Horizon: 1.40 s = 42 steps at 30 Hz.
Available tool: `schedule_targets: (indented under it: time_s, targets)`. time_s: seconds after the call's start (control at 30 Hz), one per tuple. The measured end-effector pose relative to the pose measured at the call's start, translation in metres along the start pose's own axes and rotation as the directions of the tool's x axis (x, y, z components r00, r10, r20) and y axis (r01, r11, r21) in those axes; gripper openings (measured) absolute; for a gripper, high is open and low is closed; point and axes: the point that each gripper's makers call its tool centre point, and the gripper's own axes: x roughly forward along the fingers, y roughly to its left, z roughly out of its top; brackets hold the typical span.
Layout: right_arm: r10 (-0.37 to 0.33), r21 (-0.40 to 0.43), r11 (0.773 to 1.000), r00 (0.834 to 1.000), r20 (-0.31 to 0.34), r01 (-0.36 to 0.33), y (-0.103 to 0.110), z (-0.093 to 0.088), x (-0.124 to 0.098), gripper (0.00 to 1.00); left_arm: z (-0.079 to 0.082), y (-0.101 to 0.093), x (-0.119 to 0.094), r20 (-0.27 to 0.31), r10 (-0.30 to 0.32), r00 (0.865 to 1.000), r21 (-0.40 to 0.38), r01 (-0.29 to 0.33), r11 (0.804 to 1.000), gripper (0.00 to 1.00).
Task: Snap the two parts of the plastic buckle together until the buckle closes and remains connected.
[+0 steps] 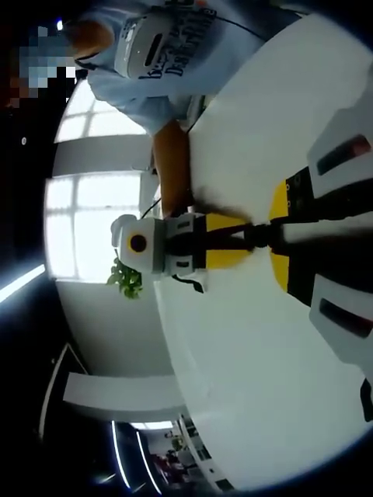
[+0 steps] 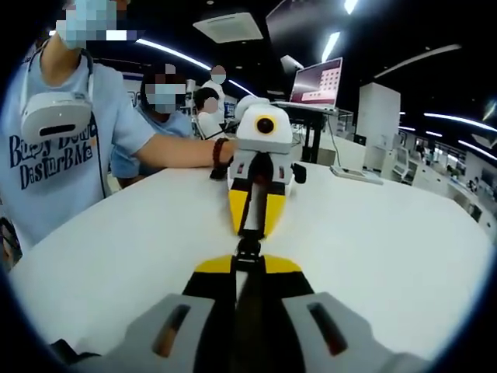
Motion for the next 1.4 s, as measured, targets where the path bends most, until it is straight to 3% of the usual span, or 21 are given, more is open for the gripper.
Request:
schedule_targets:
  time_s: [1.4]
  targets:
    - [-0.031, -0.011, 0.999, 0.999, -0.016, 0.031, -0.0054, 0.0004, 0.0065, 0.09, -0.0004, -0.0006, 0.0007, -0.003, 0.002, 1.0, -0.008, -0.002, 1.0, 0.09]
